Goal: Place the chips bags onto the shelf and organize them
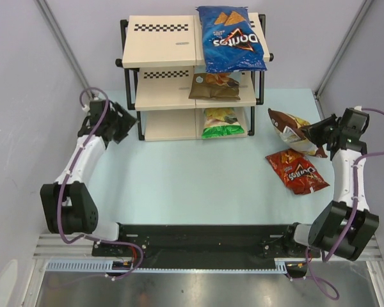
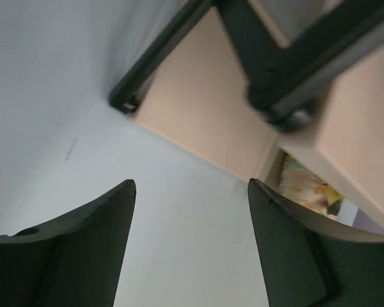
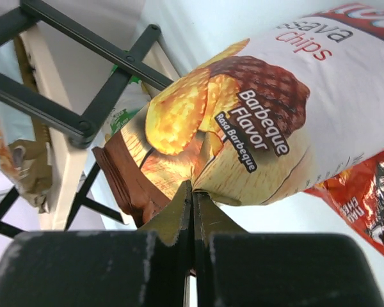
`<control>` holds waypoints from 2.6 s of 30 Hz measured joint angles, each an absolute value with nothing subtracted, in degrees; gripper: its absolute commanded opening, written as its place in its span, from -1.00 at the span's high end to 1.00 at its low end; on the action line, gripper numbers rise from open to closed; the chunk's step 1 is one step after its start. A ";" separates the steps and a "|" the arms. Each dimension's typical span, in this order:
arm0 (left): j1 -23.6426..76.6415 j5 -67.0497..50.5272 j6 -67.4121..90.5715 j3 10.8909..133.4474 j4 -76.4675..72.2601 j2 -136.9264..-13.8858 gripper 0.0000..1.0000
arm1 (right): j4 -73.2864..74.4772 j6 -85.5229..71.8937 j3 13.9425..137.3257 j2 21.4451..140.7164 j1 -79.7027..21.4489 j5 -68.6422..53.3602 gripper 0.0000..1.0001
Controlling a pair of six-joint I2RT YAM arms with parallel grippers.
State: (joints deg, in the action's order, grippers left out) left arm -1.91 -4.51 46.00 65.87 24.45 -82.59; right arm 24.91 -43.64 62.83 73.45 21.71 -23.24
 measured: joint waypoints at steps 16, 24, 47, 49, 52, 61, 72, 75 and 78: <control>10.22 -18.39 47.51 57.78 23.55 -81.89 -0.64 | 48.07 -36.91 72.20 65.54 3.03 -28.29 1.00; 10.50 -31.88 52.82 44.47 21.89 -78.76 -0.62 | 55.46 -32.53 72.23 68.29 -10.83 -28.14 1.00; 19.81 -46.39 68.40 34.06 -3.38 -87.83 -0.78 | 48.62 -33.43 56.80 71.09 -32.29 -24.47 0.47; 21.04 -47.18 69.73 34.22 -5.87 -90.61 -0.79 | 48.58 -33.34 55.53 71.18 -32.29 -25.10 0.21; 22.96 -48.01 71.13 35.31 -7.05 -94.30 -0.81 | 48.71 -33.43 55.09 71.94 -32.36 -26.28 -0.18; 25.96 -51.18 75.66 40.32 -13.34 -99.61 -0.84 | 48.60 -33.32 55.07 73.10 -31.62 -27.99 -0.49; 29.74 -53.34 77.67 43.99 -15.35 -104.25 -0.84 | 48.56 -31.62 55.07 76.93 -29.93 -29.65 -0.50; 31.31 -53.93 78.24 44.60 -16.29 -105.49 -0.82 | 48.45 -31.22 55.07 77.84 -29.93 -30.22 -0.50; 32.80 -54.68 79.09 44.66 -17.52 -106.87 -0.82 | 48.49 -30.87 55.07 78.52 -29.93 -30.48 -0.51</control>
State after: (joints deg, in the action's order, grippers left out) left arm 32.80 -54.68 79.09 44.66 -17.52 -106.87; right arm 48.49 -30.87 55.07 78.52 -29.93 -30.48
